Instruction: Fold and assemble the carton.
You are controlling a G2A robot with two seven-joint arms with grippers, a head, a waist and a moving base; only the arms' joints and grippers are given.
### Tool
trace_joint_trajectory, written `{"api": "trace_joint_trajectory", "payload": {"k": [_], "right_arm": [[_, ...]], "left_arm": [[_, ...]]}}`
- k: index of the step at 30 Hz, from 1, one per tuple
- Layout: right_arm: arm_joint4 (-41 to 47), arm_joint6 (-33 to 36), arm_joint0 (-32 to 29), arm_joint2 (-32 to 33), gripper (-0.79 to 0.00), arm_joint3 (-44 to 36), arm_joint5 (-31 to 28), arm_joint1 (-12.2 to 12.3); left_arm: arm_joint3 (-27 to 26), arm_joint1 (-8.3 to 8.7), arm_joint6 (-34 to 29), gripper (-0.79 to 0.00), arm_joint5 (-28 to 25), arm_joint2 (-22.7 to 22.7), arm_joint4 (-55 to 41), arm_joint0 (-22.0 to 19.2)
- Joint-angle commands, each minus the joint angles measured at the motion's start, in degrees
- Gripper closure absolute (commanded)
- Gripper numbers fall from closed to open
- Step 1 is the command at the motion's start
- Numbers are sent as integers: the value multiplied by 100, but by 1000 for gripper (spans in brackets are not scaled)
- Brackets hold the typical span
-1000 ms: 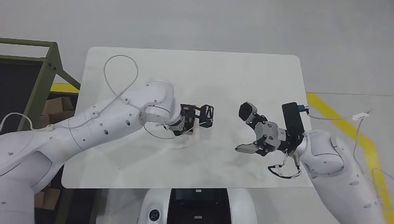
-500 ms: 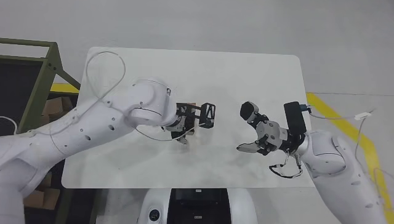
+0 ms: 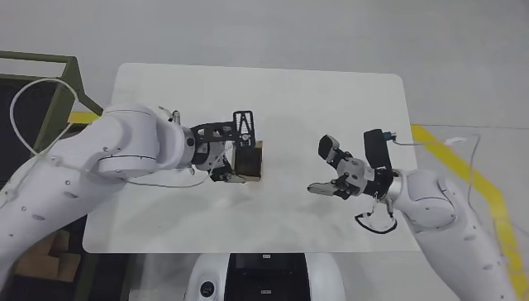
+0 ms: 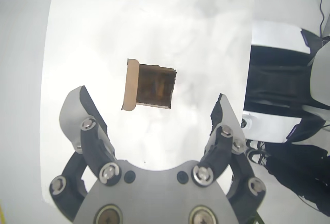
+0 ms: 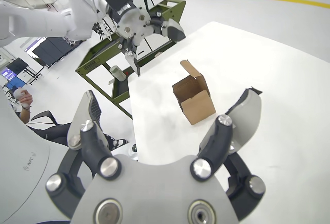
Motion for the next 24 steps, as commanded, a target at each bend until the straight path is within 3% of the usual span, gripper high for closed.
{"api": "trace_joint_trajectory", "payload": {"k": [1,8,12,14,24], "right_arm": [[-54,181,80,-108,-785,-24,-18,-1],[-875,1214,411,-658,-785,-352,460,-12],[-1126,1752,557,-979,-785,-531,686,-22],[-1126,1752,557,-979,-785,-531,686,-22],[-1269,1817,563,-1044,-785,-597,661,-23]], "left_arm": [[75,243,417,-785,-72,-528,53,597],[281,838,1487,-785,-245,-1836,224,2497],[400,1015,1738,-785,-261,-2293,256,3267],[339,1068,1636,-785,-255,-2430,266,3497],[313,1056,1665,-785,-194,-2418,317,3502]]}}
